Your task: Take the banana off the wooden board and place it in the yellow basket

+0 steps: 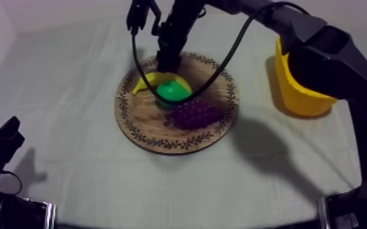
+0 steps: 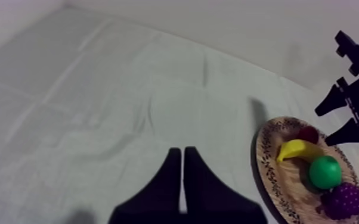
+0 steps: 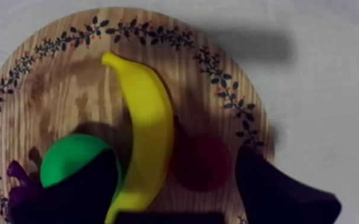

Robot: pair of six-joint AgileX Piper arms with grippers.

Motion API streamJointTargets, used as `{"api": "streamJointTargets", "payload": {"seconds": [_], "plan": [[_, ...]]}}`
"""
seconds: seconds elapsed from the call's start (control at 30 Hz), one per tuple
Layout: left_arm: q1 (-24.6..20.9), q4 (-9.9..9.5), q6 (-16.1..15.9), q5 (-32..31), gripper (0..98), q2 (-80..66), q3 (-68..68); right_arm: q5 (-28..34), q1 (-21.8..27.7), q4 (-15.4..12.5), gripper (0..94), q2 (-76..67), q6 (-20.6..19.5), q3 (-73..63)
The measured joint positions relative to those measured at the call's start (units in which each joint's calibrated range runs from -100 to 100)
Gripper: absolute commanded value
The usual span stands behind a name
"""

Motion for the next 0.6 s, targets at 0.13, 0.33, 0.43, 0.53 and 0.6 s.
{"api": "streamJointTargets", "payload": {"seconds": [0.13,0.33,0.43,0.53,0.6], "plan": [[0.00,0.00,0.00,0.00,0.1,0.00,0.00,0.00,0.08,-0.23,54.2,1.54,-0.03,-1.20],[0.00,0.00,0.00,0.00,0.1,0.00,0.00,-0.07,0.08,-0.27,53.5,3.47,0.07,-1.80],[0.00,0.00,0.00,0.00,0.1,0.00,0.00,-0.20,-0.01,-0.21,53.3,4.05,0.11,-1.51],[0.00,0.00,0.00,0.00,0.1,0.00,0.00,-0.28,-0.18,-0.09,53.0,4.46,0.30,-1.19],[0.00,0.00,0.00,0.00,0.1,0.00,0.00,-0.36,-0.35,-0.09,52.9,4.78,0.30,-1.04]]}}
